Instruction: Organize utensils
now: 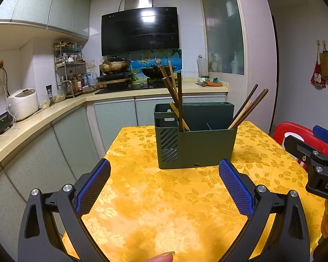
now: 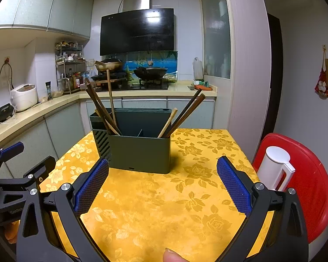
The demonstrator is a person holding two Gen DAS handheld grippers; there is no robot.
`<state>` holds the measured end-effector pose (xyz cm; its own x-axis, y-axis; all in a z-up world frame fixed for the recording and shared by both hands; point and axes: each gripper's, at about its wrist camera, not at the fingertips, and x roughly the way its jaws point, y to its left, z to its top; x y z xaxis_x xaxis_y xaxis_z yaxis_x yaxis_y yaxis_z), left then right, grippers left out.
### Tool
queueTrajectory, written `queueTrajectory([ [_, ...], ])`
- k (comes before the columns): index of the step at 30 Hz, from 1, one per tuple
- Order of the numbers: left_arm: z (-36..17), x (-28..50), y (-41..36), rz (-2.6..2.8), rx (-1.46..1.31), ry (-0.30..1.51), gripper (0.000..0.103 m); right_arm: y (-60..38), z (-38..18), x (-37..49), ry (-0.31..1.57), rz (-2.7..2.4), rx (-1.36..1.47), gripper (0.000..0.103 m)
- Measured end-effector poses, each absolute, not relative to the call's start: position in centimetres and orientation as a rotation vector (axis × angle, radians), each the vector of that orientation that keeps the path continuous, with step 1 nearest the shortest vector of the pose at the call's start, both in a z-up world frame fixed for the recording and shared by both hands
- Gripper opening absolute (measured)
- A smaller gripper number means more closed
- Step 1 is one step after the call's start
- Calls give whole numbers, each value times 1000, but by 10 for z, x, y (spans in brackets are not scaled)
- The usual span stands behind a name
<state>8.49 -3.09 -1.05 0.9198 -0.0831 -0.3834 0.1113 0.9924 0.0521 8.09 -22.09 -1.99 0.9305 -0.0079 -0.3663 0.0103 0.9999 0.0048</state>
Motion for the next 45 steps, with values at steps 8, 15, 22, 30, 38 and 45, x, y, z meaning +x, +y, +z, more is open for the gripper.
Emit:
queueTrajectory([
  [8,-12,86,-30,-106,67,399,96,-220,-24,83,389,-6,9,96],
  [15,-16,86,-31,-105,73,399,96,-219,-28,84,400,-4,6,96],
  [22,-16,86,-31,-104,73,402,96,-219,-28,84,400,-3,6,96],
  [30,-16,85,-30,-100,72,403,96,-219,-28,84,395,-2,11,96],
  [38,-10,83,-28,-91,65,383,96,-222,-23,80,364,-7,27,96],
  [45,-8,82,-28,-92,63,379,96,-222,-23,79,364,-6,26,96],
])
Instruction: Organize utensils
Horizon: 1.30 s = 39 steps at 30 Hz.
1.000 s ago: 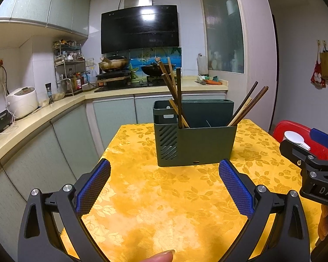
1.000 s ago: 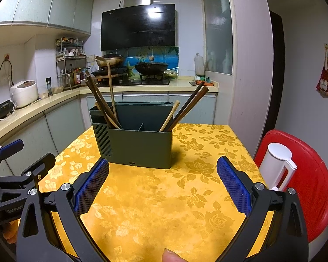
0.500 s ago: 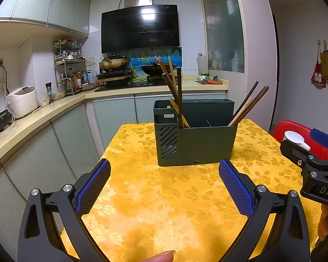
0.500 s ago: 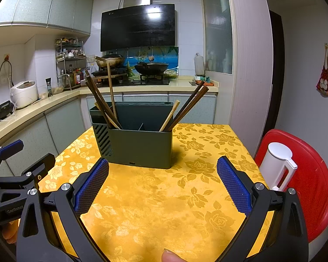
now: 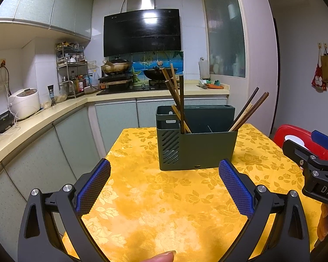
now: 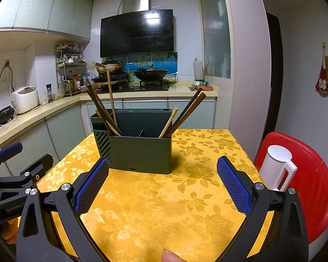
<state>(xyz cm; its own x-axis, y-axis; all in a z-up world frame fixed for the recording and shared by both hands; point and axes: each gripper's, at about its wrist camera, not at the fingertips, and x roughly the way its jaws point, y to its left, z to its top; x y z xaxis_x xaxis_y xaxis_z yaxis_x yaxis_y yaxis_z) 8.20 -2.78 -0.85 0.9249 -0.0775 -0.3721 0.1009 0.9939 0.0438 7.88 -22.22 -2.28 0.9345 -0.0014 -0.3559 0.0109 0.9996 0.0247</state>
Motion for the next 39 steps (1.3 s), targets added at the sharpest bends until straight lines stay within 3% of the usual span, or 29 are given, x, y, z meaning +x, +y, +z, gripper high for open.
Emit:
queueTrajectory([
  [27,-10,73,-32,-91,85,313,96,-223,-27,82,381,-4,18,96],
  [39,-16,87,-26,-81,41,397,96,-228,-29,86,392,-7,24,96],
])
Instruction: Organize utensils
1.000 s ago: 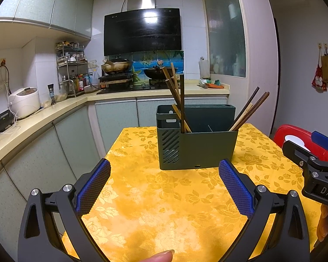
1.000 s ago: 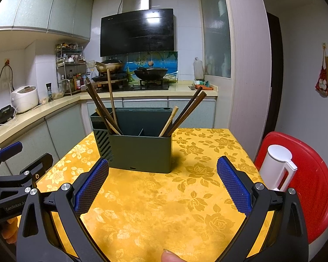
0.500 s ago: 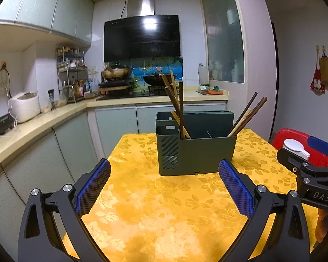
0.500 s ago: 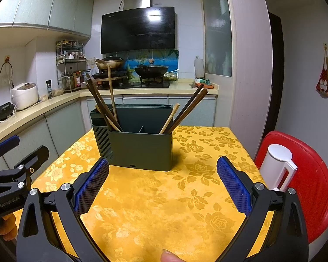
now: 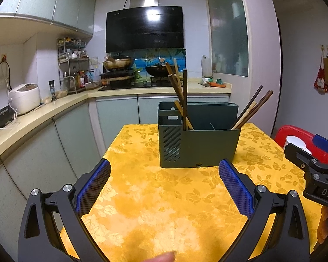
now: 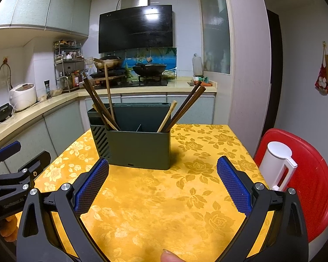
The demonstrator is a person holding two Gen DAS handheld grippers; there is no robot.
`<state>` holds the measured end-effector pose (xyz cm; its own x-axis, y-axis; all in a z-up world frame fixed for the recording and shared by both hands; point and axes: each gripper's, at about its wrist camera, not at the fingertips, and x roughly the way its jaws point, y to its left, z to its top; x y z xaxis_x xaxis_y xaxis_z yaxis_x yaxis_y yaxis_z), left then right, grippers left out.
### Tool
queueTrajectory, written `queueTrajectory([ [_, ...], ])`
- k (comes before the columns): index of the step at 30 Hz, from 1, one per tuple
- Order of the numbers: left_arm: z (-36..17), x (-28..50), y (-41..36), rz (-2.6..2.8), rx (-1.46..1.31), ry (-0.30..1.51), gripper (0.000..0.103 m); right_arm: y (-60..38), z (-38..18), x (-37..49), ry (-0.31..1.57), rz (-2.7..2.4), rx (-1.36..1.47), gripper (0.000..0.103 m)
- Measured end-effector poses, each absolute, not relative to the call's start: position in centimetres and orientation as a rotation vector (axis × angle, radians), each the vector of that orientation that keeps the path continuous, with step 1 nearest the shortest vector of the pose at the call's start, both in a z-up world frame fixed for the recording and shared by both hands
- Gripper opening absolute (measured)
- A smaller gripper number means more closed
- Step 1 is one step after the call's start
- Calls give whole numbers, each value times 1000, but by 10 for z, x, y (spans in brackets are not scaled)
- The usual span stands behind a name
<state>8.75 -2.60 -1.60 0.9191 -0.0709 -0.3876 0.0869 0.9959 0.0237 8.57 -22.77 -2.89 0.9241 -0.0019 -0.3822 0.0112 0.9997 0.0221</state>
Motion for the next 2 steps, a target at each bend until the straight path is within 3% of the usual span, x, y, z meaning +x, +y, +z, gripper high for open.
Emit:
queueTrajectory([
  [2,-17,88,-25,-79,40,400,96,-227,-29,85,392,-7,23,96],
])
